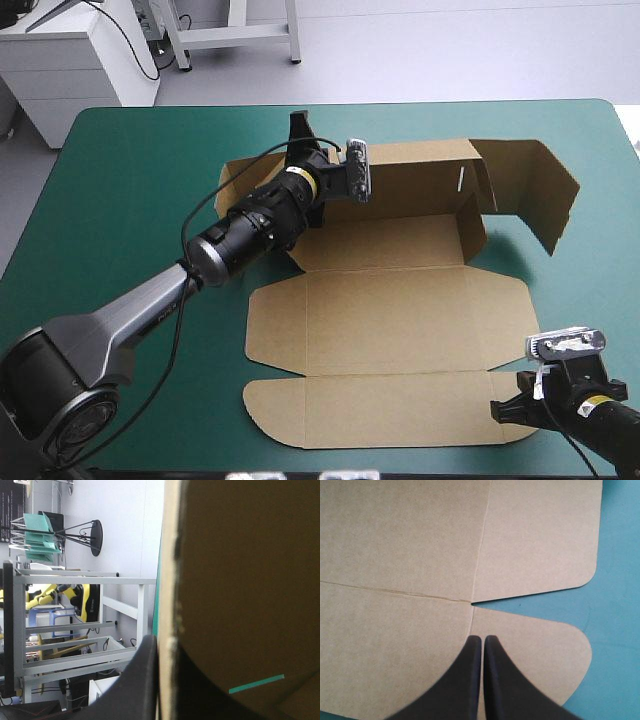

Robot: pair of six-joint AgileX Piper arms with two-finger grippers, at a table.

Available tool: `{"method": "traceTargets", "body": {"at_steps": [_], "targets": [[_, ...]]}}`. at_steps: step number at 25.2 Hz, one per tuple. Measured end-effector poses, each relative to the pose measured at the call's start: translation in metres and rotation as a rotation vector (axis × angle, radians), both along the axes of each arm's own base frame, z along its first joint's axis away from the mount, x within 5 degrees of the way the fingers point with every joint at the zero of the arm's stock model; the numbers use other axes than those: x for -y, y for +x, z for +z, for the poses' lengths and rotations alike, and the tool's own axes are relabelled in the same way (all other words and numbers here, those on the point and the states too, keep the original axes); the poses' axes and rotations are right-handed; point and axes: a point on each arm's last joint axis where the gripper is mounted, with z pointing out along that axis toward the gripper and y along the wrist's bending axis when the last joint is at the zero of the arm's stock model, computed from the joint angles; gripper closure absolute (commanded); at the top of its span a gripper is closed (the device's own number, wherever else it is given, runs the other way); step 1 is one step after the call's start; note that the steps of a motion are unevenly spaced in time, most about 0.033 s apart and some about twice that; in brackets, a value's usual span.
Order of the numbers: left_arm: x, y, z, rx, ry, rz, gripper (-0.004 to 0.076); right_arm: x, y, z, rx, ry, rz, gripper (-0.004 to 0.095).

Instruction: Fold the box

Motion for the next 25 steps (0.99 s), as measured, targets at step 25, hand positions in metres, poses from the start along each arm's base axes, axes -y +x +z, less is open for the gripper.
{"method": "traceTargets", "body": {"at_steps": [25], "targets": [[0.019, -0.003, -0.038, 0.049, 0.133, -0.035, 0.0732, 0.01, 0.138, 0.113, 0.184, 0.075, -0.119, 0.0909]]}}
